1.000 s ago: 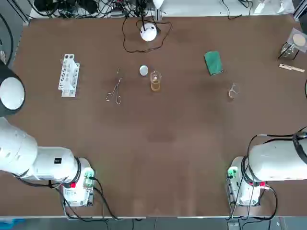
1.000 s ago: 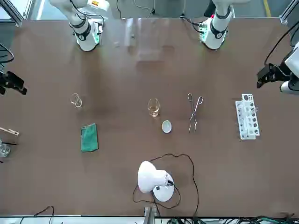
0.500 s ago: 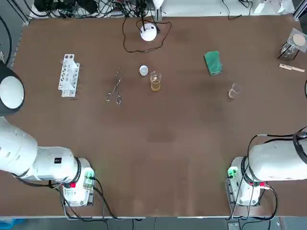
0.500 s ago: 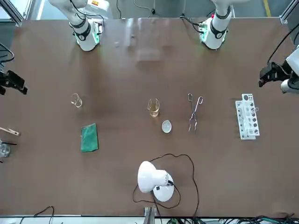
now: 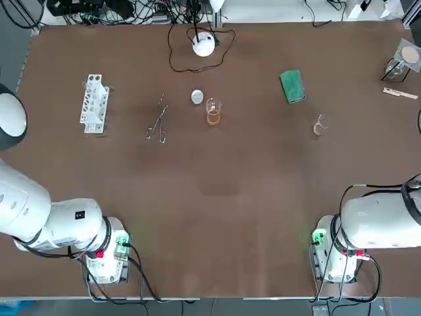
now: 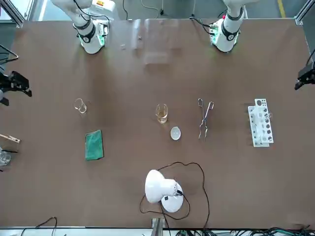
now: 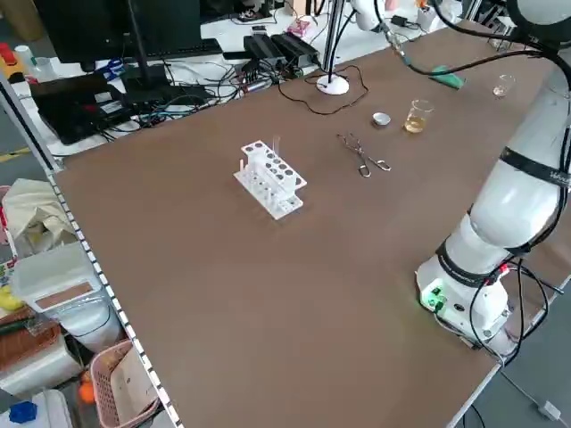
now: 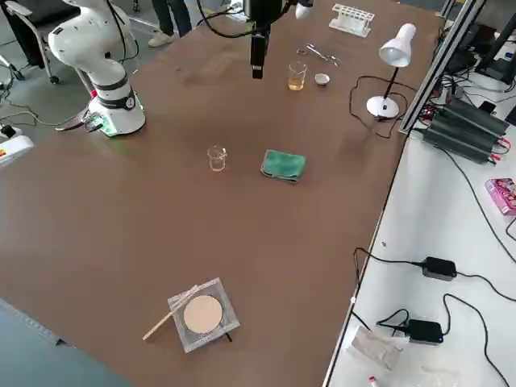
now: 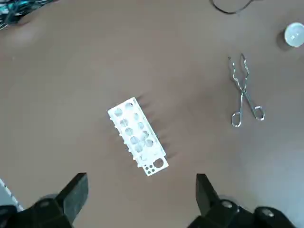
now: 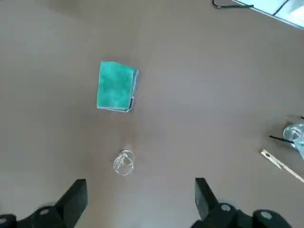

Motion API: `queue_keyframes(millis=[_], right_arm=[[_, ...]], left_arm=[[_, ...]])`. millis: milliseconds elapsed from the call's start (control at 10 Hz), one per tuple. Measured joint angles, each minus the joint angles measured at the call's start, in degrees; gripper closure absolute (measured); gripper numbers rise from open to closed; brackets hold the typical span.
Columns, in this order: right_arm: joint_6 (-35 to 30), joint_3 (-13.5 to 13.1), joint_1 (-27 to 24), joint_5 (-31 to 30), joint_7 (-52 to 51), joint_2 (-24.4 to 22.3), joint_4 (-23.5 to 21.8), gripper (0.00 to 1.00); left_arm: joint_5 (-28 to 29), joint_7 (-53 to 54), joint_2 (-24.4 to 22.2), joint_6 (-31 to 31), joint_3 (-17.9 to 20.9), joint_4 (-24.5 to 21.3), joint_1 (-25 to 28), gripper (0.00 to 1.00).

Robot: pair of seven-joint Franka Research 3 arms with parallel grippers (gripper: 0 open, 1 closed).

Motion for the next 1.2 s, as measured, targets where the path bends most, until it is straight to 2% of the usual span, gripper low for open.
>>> queue_keyframes(millis=[300, 500, 700, 900, 1200], right_arm=[[6.19, -0.06, -1.72, 3.11, -14.18, -0.01, -4.64, 0.0], [9.79, -0.13, -3.4, 7.03, -22.72, -0.23, -8.86, 0.0], [12.99, -0.24, -5.11, 11.54, -33.13, -0.45, -12.72, 0.0], [17.09, -0.41, -6.85, 16.81, -45.19, -0.47, -16.82, 0.0], [20.23, -0.57, -11.3, 23.54, -72.3, 0.74, -22.42, 0.0]], left_arm=[[-11.18, 17.27, 4.47, 0.09, 0.15, -0.31, 9.31, 0.0], [-18.34, 31.28, 9.82, 0.76, 0.17, -0.46, 14.23, 0.0], [-24.36, 43.0, 15.11, 2.6, 0.17, -0.36, 16.68, 0.0], [-30.21, 53.6, 18.18, 3.06, 0.15, -0.32, 17.52, 0.0], [-36.74, 68.37, 22.94, 1.62, 0.13, -0.42, 21.76, 0.0]])
